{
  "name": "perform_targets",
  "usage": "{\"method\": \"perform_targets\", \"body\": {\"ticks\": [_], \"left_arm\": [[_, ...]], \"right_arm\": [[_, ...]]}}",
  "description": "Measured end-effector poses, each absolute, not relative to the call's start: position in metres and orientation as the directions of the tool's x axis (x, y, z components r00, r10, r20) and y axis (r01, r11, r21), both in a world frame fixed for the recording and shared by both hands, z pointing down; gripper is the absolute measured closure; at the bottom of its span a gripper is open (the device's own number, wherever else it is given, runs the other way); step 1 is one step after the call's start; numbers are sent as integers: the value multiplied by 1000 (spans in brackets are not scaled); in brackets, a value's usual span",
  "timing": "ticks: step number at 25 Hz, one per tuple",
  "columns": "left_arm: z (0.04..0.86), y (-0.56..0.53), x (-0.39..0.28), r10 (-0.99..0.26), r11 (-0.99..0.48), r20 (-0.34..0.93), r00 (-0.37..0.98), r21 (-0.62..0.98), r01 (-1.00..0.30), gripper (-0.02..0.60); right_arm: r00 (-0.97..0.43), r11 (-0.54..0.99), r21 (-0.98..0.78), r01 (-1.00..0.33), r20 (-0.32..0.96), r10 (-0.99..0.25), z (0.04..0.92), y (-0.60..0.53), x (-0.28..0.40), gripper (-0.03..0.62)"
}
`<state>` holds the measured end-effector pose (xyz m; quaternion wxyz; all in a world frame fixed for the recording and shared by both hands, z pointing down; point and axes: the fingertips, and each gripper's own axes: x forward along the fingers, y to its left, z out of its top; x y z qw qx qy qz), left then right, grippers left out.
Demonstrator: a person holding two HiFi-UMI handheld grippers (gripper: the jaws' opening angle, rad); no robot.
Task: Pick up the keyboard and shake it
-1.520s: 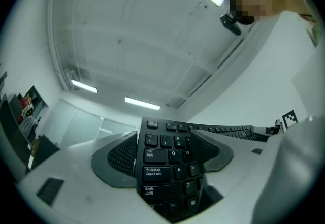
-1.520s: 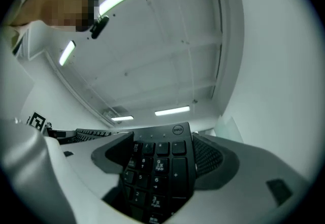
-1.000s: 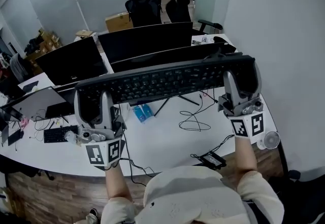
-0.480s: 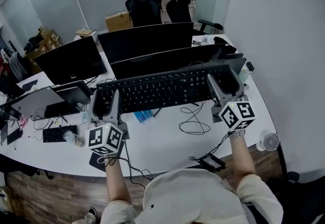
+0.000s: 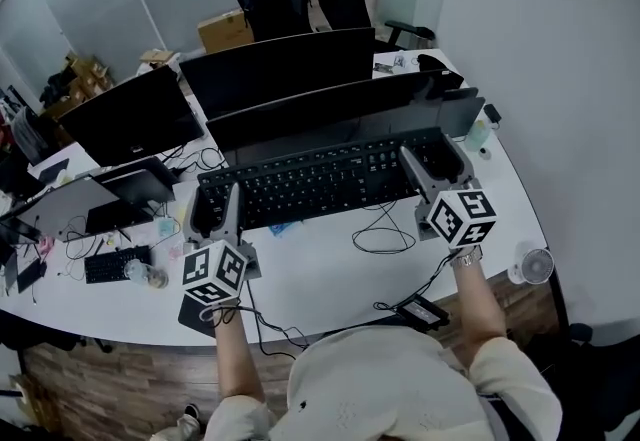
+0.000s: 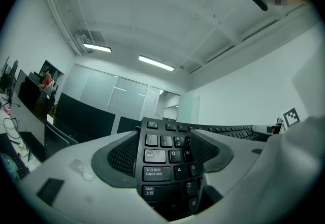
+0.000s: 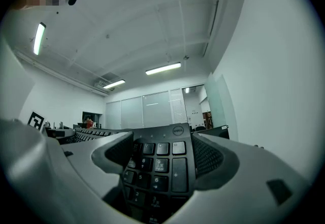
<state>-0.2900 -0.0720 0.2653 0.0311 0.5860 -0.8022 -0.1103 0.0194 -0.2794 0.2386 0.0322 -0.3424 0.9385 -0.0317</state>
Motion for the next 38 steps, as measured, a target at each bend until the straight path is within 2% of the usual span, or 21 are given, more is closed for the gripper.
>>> {"method": "perform_targets", "body": {"ticks": [38], "left_arm": [[436, -114, -293, -925, 353, 254, -285, 287, -891, 275]], "right_arm": [[-724, 717, -162, -677, 318, -612, 409, -329, 12, 243]]}}
